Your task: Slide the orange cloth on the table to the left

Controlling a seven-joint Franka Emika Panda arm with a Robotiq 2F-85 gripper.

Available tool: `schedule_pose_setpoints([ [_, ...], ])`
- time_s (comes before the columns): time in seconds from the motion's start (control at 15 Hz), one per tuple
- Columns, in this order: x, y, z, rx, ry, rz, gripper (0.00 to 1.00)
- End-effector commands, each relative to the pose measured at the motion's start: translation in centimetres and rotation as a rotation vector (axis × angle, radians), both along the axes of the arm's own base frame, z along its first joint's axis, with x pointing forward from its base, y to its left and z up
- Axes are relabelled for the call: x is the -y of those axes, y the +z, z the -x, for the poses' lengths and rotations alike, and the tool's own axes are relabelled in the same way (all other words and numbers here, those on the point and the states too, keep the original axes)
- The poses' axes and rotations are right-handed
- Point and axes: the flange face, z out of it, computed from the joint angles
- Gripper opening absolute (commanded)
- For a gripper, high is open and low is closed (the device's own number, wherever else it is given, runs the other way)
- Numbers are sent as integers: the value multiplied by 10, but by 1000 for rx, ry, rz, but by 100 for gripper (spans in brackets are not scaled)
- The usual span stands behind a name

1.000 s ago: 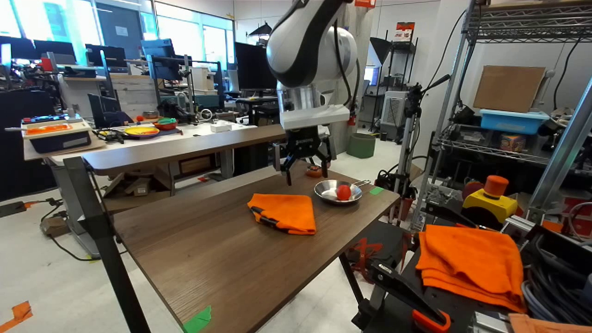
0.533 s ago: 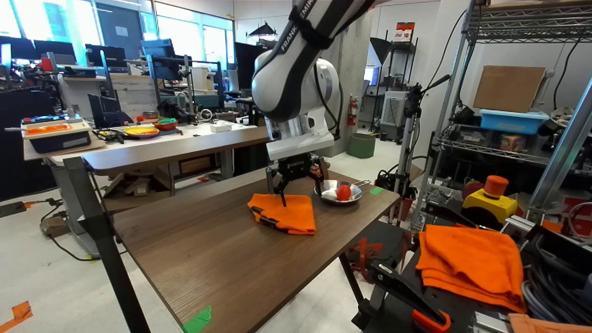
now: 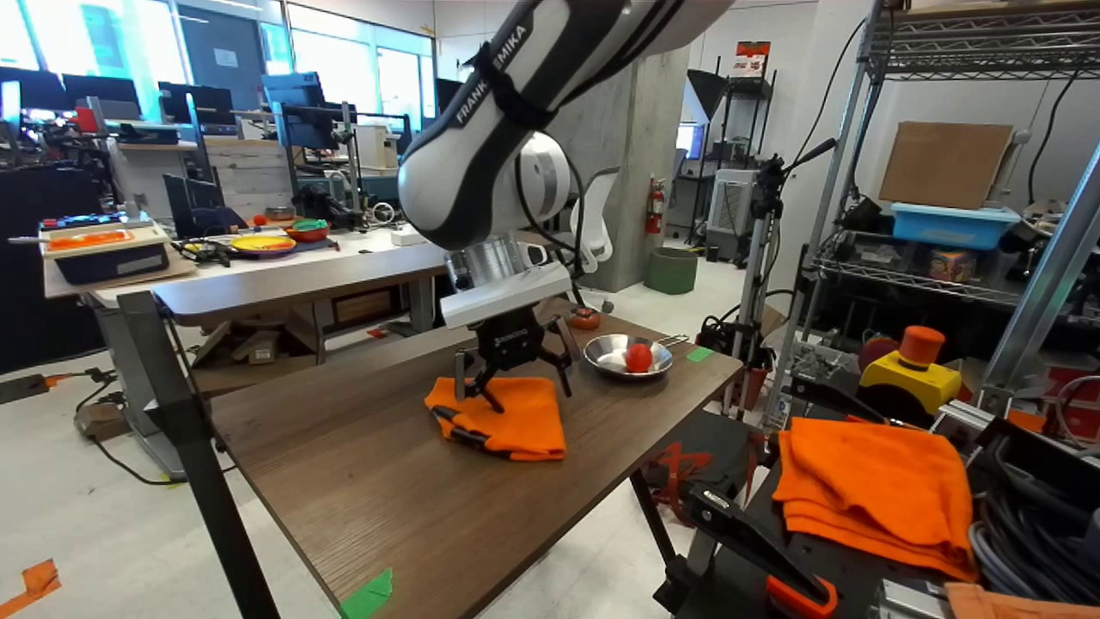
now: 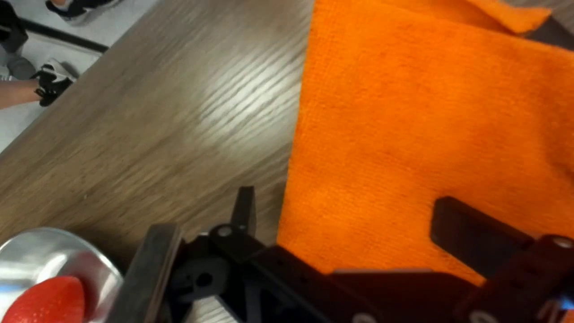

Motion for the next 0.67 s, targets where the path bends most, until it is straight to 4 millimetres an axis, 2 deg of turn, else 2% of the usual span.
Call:
schedule_pose_setpoints([
  [0.0,-49,15,-4,-86,43,-147,100],
  [0.13,-75,21,-6,-80,66,-189,100],
  [0.27,-90,24,-8,-83,69,-216,100],
  [0.53,-92,29,-12,-96,66,-233,100],
  [0.6,-91,36,-11,-83,81,-233,100],
])
